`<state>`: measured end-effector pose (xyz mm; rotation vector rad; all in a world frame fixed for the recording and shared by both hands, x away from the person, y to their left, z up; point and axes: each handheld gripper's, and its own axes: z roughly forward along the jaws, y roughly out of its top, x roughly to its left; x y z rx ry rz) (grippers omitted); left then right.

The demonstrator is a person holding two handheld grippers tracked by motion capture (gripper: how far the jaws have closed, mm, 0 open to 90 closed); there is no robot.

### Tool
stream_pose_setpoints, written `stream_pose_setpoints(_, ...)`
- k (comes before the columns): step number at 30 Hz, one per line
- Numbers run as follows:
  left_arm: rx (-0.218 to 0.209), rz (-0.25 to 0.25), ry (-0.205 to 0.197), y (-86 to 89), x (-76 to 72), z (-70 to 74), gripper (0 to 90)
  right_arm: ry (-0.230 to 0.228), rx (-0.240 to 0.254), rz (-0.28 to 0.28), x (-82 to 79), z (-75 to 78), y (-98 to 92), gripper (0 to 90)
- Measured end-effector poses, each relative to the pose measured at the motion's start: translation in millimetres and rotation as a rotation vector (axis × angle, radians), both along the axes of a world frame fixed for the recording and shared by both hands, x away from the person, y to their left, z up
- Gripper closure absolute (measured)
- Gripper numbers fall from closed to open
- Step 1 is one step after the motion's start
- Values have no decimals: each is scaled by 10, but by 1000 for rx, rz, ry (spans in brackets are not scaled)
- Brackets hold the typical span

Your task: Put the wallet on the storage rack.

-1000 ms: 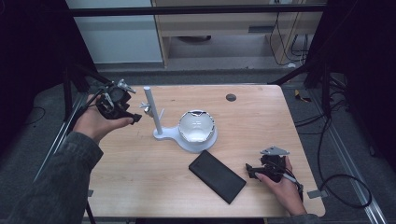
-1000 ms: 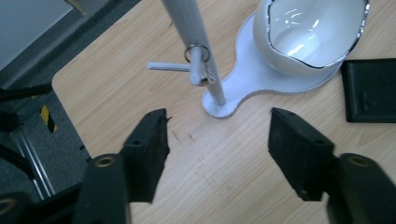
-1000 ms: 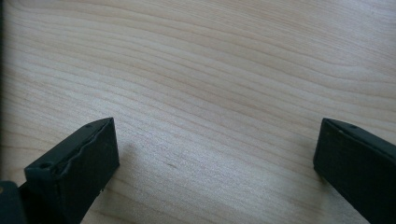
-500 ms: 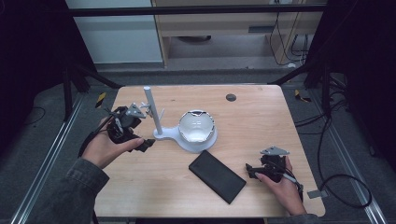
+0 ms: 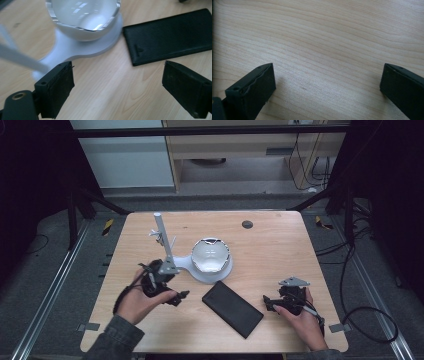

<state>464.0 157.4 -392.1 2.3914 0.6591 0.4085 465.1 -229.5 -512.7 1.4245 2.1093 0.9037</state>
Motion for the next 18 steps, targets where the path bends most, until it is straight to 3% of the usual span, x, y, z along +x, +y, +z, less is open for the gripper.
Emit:
stream_pose_setpoints(3, 13, -37, -9, -209, 8, -214, 117, -1, -3, -3, 0, -1, 2, 4)
stream_pose_setpoints(6, 5, -82, 22, -344, 21, -377, 121, -1, -2, -9, -2, -1, 7, 5)
stream_pose_setpoints(9, 63, -119, 47, -402, 21, -463, 122, -5, -7, -12, 2, -4, 10, 4)
stream_pose_setpoints(11, -20, -91, 59, -355, 20, -441, 128, -4, -9, -15, 4, -4, 14, 5)
stream_pose_setpoints(12, -33, -87, 58, -336, 8, -437, 142, 0, -1, -17, 4, -1, 20, 4)
stream_pose_setpoints(15, -22, -67, 50, -301, -30, -470, 204, -1, -1, -20, 7, 0, 31, 7)
stream_pose_setpoints(18, -52, -42, 58, -258, -44, -529, 360, -7, -8, -19, 16, -4, 37, 7)
